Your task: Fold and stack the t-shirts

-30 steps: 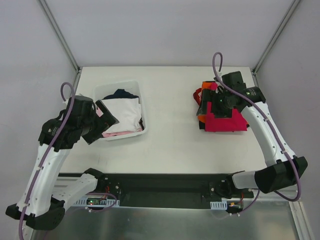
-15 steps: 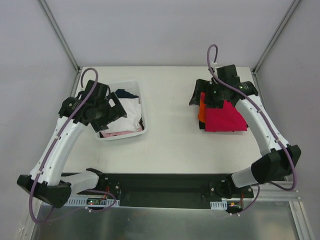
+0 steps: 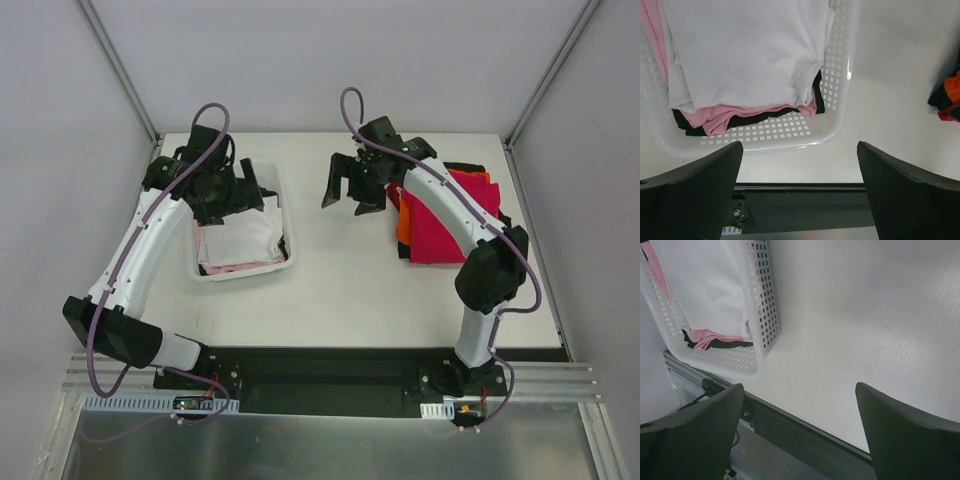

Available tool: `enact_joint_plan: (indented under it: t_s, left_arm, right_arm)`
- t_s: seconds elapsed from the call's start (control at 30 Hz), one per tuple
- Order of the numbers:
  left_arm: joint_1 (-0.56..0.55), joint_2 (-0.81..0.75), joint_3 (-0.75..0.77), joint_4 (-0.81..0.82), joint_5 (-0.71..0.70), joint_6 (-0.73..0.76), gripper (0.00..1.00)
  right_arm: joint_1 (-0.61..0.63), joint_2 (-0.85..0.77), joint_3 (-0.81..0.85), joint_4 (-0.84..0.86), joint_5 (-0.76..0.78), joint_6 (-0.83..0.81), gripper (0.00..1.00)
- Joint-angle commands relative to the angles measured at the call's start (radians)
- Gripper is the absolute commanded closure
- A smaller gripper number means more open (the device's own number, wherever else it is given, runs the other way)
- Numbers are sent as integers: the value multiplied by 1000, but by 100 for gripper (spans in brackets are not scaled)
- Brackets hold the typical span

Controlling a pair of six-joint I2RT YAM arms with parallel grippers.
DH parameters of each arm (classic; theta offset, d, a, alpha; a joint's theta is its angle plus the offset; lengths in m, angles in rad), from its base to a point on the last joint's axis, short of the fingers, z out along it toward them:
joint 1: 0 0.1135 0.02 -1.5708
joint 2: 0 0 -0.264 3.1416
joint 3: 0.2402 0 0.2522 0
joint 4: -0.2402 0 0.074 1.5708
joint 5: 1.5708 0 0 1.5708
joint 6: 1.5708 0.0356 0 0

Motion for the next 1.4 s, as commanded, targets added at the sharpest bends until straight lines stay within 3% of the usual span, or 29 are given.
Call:
enact_joint_plan:
  t_s: [0.0, 0.1, 0.4, 0.57, 0.87, 0.97, 1.03, 1.07, 1.37]
  left_arm:
    - [111, -37, -15, 72, 71, 51, 1]
    - [172, -30, -63, 101, 127, 42, 1]
    - [271, 44, -92, 153, 152, -2, 1]
    - [303, 87, -70, 155, 169, -18, 1]
    - [303, 59, -208, 195, 237, -33, 1]
    - [301, 30, -250, 212, 244, -27, 1]
    - [301, 3, -280, 225, 250, -30, 1]
    - [301, -8, -311, 227, 252, -30, 1]
    - [301, -138, -440, 236, 264, -35, 1]
  right_arm:
    - [36, 96, 177, -52, -55, 43, 2]
    - [37, 194, 344, -169, -60, -10, 3]
    - [7, 298, 420, -186, -202, -57, 4]
    - [-3, 249, 276, -111, -228, -78, 3]
    - [-3, 136, 7, -85, -173, -86, 18]
    - [3, 82, -50, -52, -146, -80, 32]
    - [13, 64, -84, -46, -114, -78, 81]
    - [16, 55, -87, -52, -95, -75, 99]
    - [14, 76, 19, -138, 72, -142, 99]
